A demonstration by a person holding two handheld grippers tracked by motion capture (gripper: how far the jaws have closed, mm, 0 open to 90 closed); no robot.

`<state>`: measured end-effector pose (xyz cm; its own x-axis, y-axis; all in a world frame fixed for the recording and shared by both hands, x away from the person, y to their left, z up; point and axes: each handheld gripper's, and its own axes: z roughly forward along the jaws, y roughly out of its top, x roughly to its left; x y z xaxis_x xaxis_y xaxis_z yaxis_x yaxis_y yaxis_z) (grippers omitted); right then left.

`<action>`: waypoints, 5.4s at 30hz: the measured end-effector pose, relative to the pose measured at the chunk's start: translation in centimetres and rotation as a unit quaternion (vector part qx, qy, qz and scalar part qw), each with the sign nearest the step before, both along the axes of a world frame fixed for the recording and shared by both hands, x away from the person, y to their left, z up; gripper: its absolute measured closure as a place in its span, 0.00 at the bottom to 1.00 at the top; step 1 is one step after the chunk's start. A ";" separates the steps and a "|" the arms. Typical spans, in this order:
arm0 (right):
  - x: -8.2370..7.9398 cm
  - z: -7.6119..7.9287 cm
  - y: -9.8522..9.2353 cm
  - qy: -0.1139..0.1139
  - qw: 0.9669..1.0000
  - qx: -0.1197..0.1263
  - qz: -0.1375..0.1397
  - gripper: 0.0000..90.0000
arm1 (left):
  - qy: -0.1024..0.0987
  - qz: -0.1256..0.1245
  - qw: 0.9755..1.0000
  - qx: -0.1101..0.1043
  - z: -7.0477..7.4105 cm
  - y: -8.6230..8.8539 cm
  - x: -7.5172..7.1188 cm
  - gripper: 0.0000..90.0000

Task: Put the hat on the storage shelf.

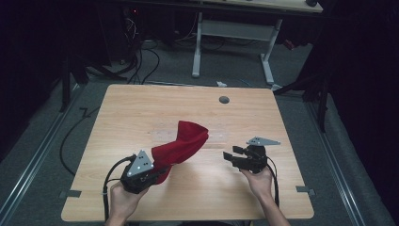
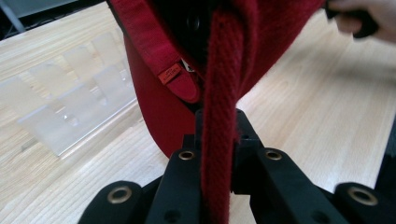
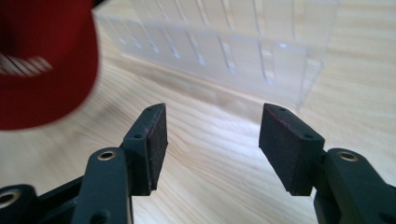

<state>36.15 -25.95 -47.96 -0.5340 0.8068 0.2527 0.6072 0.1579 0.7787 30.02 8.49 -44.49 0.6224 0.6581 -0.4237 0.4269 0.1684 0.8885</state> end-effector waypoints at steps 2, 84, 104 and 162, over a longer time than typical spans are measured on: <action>0.1 -1.1 0.0 0.008 0.999 -0.027 -0.018 0.46 | 0.005 0.005 1.000 -0.012 0.2 0.2 0.2 0.94; 0.1 -5.2 -0.4 -0.011 0.986 -0.151 -0.067 0.37 | -0.013 0.135 0.981 -0.140 4.0 2.9 12.7 0.94; 0.1 -5.2 -0.3 -0.012 0.986 -0.151 -0.067 0.37 | -0.034 0.135 0.985 -0.098 2.5 2.2 14.9 0.94; 0.1 -5.2 -0.3 -0.011 0.986 -0.150 -0.067 0.37 | 0.034 0.169 0.981 -0.087 -1.4 3.3 14.1 0.89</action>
